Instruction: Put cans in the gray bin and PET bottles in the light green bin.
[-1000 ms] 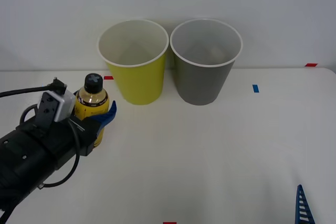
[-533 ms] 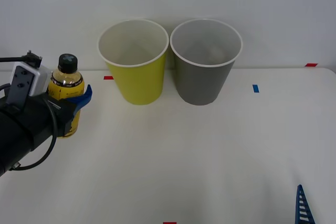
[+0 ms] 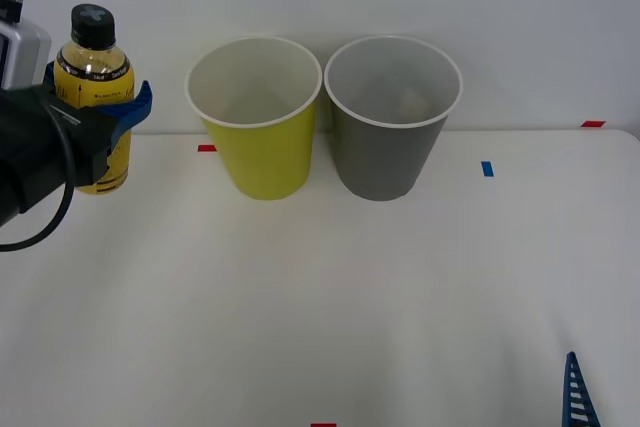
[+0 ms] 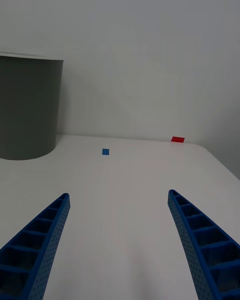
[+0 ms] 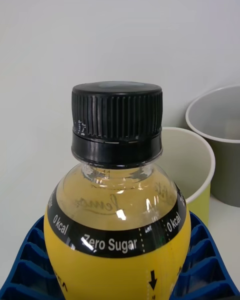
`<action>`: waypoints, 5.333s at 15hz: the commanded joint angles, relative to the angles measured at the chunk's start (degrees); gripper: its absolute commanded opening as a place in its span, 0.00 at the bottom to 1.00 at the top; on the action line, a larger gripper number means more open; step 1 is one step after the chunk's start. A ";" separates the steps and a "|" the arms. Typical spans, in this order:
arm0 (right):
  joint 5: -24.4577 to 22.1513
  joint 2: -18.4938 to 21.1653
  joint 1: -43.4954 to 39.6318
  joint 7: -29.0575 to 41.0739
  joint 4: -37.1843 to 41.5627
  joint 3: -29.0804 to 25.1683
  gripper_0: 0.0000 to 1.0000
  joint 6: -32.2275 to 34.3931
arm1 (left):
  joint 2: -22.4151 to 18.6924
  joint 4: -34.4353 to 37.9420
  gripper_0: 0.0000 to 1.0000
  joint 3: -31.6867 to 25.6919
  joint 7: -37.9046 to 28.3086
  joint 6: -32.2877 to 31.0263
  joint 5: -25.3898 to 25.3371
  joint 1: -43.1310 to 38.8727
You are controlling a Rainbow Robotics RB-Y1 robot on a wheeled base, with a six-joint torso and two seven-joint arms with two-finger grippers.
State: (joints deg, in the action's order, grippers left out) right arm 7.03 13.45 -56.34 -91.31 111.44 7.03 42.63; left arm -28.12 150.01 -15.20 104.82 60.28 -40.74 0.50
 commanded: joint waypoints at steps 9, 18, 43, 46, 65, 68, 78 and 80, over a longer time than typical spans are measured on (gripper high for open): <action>0.00 0.00 0.00 0.00 0.00 0.00 0.65 0.00 | -5.10 -13.51 0.00 13.18 -15.17 3.97 9.63 28.06; 0.00 0.00 0.00 0.00 0.00 0.00 0.64 0.00 | -6.33 -35.75 0.00 27.16 -24.75 -14.76 15.17 40.01; 0.00 0.00 0.00 0.00 0.00 0.00 0.64 0.00 | -12.92 -33.64 1.00 30.06 -30.20 -20.38 15.87 35.53; 0.00 0.00 0.00 0.00 0.00 0.00 0.64 0.00 | -13.89 -22.30 1.00 23.20 -30.37 -20.38 16.05 21.82; 0.00 0.00 0.00 0.00 0.00 0.00 0.64 0.00 | -8.09 -19.93 1.00 18.81 -29.49 -65.47 31.34 -28.72; 0.00 0.00 0.00 0.00 0.00 0.00 0.64 0.00 | -6.86 -20.11 1.00 18.98 -29.32 -71.80 32.04 -38.03; 0.00 0.00 0.00 0.00 0.00 0.00 0.64 0.00 | 0.70 -30.39 1.00 20.65 -29.41 -90.52 41.09 -49.11; 0.00 0.00 0.00 0.00 0.00 0.00 0.64 0.00 | 0.70 -30.92 1.00 20.65 -29.32 -92.71 41.62 -52.36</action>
State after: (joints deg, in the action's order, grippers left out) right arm 7.03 13.45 -56.34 -91.32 111.45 7.03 42.63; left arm -27.43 119.31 5.42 75.43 -31.47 0.62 -50.42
